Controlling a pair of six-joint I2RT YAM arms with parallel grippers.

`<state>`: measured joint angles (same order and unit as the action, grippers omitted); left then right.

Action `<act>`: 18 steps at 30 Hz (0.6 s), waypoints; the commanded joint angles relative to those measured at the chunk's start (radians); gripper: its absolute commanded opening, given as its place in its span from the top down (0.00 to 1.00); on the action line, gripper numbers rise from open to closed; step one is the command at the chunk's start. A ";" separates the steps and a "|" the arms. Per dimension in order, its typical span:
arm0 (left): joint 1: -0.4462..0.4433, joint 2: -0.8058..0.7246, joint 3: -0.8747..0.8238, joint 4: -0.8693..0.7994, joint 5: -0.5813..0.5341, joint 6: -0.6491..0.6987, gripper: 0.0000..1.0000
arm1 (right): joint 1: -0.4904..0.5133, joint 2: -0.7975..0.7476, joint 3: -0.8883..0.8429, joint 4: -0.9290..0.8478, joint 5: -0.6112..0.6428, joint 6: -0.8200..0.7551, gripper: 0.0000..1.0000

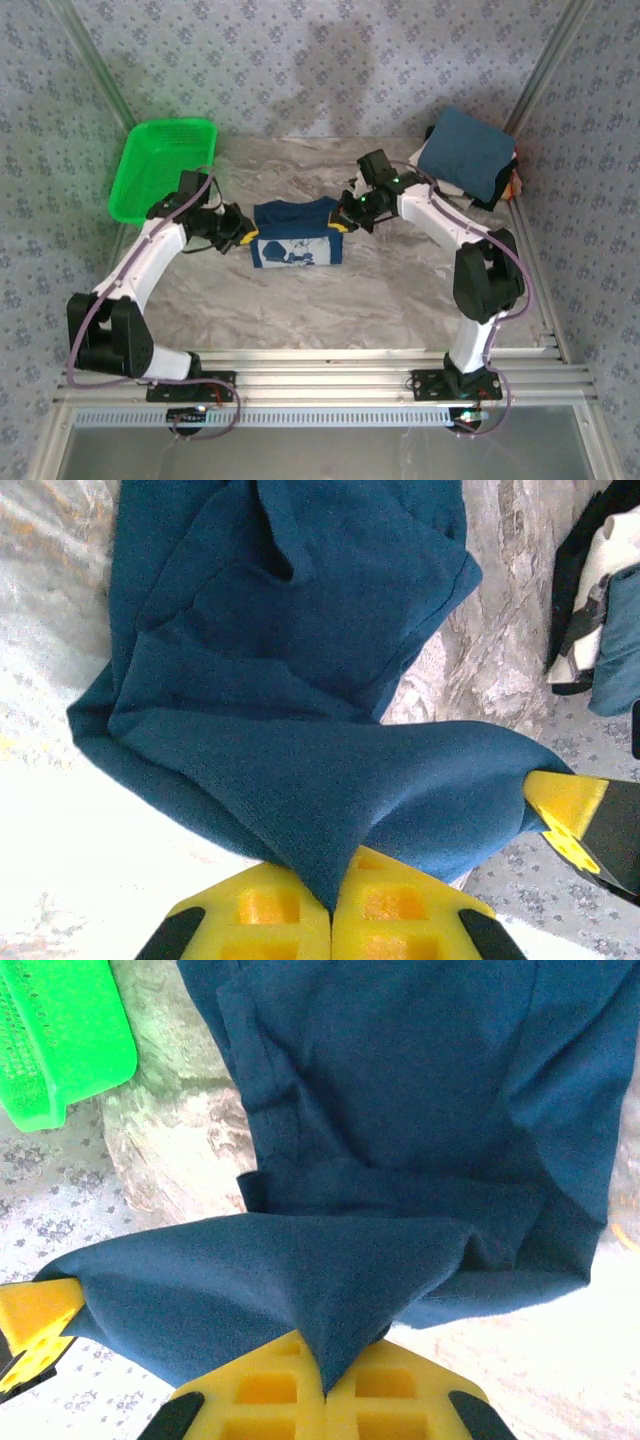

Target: Fold and stack the t-shirts

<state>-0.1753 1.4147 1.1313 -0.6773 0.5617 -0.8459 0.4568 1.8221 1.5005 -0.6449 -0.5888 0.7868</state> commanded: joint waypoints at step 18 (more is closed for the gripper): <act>0.068 0.306 0.245 0.051 0.037 0.112 1.00 | -0.141 0.293 0.301 -0.095 -0.066 -0.091 0.98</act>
<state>-0.1364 1.6920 1.3350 -0.6273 0.6209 -0.7670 0.3489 2.0750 1.7527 -0.7006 -0.6727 0.7136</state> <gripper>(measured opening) 0.049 0.065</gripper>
